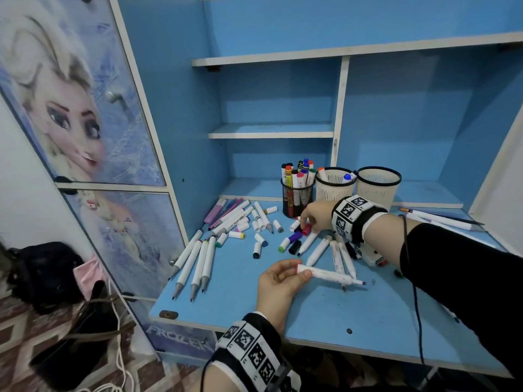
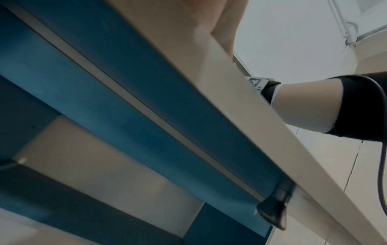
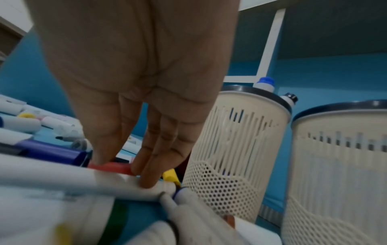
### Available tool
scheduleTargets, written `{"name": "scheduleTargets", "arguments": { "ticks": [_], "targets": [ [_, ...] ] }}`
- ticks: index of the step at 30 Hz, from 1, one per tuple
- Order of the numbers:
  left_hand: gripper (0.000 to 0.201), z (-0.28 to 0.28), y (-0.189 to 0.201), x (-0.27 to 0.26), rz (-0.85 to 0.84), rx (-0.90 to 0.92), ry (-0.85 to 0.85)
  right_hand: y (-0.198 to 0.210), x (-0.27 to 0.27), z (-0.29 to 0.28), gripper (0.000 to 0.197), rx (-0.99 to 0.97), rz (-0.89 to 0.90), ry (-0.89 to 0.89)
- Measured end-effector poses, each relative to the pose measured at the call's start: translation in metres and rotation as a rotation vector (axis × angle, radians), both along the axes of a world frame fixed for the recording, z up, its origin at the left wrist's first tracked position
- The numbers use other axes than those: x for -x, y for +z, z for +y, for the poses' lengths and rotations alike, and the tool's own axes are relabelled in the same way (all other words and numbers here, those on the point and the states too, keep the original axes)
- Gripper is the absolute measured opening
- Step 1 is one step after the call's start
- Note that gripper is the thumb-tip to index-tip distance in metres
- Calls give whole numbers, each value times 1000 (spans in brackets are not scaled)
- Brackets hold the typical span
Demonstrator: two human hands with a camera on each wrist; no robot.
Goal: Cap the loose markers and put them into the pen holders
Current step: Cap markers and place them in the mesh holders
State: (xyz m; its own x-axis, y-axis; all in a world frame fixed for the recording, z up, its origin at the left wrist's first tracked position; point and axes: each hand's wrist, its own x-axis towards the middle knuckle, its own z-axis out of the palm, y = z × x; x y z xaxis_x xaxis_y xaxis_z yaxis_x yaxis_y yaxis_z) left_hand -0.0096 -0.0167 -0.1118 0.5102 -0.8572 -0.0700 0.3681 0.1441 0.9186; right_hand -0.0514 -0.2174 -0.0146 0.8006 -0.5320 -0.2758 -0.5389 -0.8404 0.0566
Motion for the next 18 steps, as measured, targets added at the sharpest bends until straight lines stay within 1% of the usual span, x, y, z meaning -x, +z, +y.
{"name": "scheduleTargets", "arguments": {
  "ticks": [5, 10, 13, 15, 17, 18],
  "targets": [
    [26, 0, 1, 1, -81, -10, 28, -2, -15, 1, 23, 83, 96, 26],
    [25, 1, 5, 1, -84, -27, 26, -4, -20, 0, 25, 77, 159, 29],
    [23, 0, 5, 1, -59, -45, 41, -2, -17, 0, 22, 58, 136, 54],
    [23, 1, 6, 1, -50, -48, 42, 1, -14, 3, 12, 29, 118, 78],
    [22, 1, 6, 1, -39, -45, 41, 6, -10, 8, 2, -1, 13, 108],
    [22, 1, 6, 0, -30, -43, 38, 10, -7, 11, 3, -14, -50, 127]
  ]
}}
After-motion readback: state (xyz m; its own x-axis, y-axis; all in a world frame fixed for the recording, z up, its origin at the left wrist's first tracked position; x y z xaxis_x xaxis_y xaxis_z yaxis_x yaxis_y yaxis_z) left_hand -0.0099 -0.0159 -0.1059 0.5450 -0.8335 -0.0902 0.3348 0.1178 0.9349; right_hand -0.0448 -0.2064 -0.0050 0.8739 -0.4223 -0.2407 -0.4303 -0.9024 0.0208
